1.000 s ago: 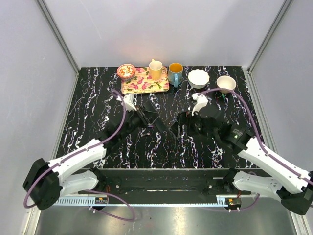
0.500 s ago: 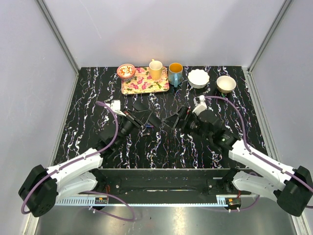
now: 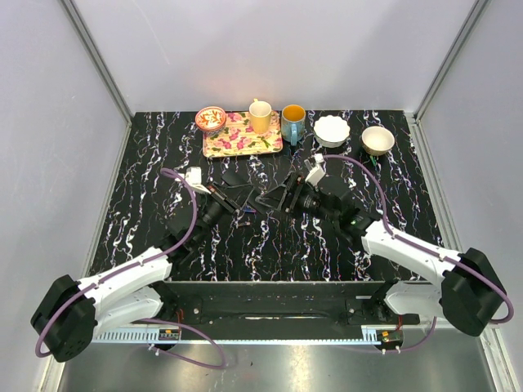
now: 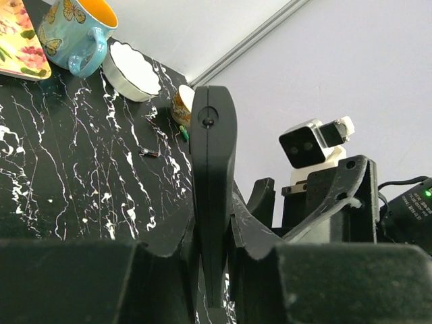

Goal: Load the batteries into the remote control
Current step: Remove the battery cover from the remote control.

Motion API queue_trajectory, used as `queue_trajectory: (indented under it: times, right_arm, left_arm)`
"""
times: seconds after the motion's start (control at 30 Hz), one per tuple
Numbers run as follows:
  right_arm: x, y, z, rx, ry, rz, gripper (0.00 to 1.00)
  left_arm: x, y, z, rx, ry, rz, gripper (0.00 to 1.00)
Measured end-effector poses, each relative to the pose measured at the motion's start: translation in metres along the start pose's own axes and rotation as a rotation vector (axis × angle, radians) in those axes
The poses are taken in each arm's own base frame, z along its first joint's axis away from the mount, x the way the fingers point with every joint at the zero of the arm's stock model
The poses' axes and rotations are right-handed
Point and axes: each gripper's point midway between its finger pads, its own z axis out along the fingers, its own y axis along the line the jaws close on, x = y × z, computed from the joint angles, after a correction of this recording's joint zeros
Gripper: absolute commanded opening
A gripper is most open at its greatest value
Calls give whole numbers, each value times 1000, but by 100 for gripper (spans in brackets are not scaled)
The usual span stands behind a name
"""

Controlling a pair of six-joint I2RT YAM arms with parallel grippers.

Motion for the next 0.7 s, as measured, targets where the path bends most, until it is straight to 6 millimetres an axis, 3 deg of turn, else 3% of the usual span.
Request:
queue_trajectory:
  times: [0.1,0.27,0.53,0.7]
  right_arm:
    - [-5,12,0,-55,-12,2,72]
    - [-6,12,4,-69,-5,17,65]
    - [-3,13,7,-83,14,28,71]
    - [-1,12,10,-90,26,32,65]
  left_arm:
    - [0,-1,0,0,1,-13,0]
    - [-2,-3,0,6,-7,-26,0]
    - [-2,-4,0,8,-4,-40,0]
    - [-1,-4,0,11,0,-44,0]
